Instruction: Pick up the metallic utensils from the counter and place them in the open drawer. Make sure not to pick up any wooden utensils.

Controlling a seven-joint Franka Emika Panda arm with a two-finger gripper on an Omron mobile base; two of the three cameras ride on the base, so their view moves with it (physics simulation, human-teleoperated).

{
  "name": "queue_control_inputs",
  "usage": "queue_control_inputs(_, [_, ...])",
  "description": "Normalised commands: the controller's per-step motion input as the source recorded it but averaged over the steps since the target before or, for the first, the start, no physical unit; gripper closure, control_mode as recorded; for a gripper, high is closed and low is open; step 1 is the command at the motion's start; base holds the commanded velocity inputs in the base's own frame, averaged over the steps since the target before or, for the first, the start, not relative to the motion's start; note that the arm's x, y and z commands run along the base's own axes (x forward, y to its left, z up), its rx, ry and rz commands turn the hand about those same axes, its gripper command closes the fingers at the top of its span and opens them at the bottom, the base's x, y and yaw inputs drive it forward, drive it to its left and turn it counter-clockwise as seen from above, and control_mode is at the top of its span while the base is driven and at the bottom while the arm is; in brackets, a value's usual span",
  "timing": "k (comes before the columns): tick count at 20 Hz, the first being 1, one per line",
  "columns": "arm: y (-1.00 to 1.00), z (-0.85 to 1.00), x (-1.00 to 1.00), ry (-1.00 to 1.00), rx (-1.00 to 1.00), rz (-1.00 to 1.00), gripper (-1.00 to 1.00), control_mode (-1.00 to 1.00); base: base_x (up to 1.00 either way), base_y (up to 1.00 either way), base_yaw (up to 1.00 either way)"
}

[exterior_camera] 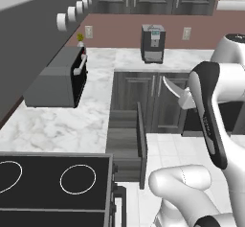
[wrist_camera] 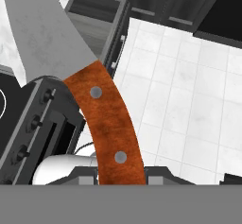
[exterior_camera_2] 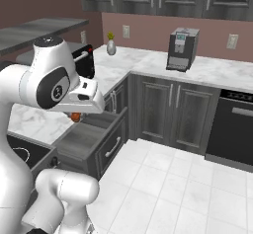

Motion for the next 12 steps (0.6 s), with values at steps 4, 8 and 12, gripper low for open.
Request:
queue_control_inputs(4, [0.0, 0.0, 0.0, 0.0, 0.0, 0.0, 1.0, 1.0, 0.0, 0.0, 0.0])
queue_control_inputs(8, [0.0, 0.0, 0.0, 0.0, 0.0, 0.0, 1.0, 1.0, 0.0, 0.0, 0.0])
queue_control_inputs(12, [0.06, 0.0, 0.09, 0.0, 0.0, 0.0, 1.0, -1.0, 0.01, 0.0, 0.0])
